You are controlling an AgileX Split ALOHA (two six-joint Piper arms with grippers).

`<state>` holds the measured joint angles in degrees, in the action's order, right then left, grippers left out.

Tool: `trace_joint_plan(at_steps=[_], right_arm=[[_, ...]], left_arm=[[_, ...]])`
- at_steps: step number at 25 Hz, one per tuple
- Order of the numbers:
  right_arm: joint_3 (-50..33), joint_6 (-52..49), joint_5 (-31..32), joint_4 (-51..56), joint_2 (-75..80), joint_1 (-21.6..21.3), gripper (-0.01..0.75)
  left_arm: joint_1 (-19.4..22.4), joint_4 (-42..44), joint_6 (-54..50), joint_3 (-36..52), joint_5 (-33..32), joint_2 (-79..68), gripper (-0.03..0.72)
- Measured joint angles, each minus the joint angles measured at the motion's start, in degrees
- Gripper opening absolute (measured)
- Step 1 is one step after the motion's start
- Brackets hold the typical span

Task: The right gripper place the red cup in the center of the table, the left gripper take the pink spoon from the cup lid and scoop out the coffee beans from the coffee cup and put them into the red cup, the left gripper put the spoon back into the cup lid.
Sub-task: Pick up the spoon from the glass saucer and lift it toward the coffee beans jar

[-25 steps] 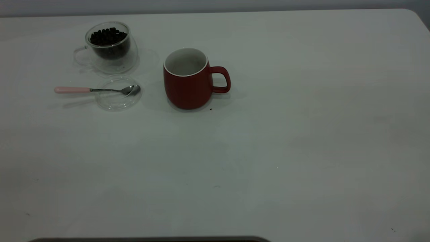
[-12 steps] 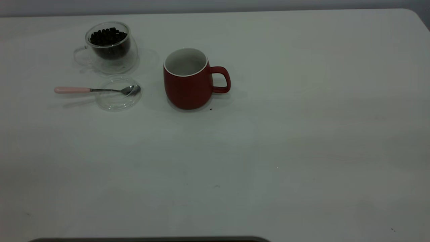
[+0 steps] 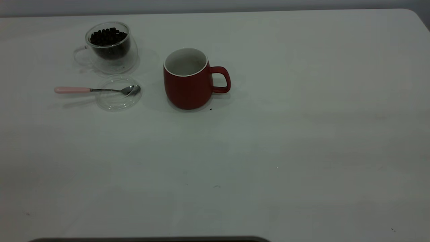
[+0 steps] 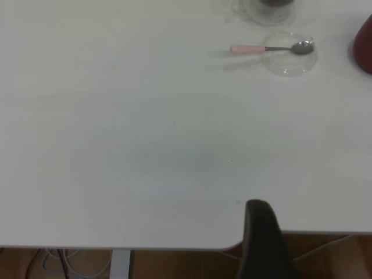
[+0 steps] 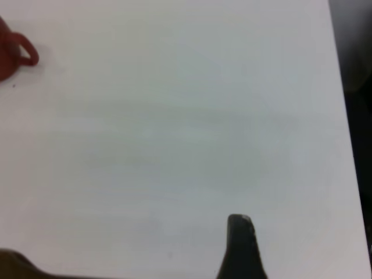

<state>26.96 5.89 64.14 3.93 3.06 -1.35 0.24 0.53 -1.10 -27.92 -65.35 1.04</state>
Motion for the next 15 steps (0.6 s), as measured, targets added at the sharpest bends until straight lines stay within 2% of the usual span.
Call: trace_joint_plan(at_steps=[15], right_arm=[[0.00,-1.18,0.05,-0.81,-1.14,0.00,0.590]], left_arm=[[0.00,0.00,0.00,0.00,0.00,0.00,0.503]])
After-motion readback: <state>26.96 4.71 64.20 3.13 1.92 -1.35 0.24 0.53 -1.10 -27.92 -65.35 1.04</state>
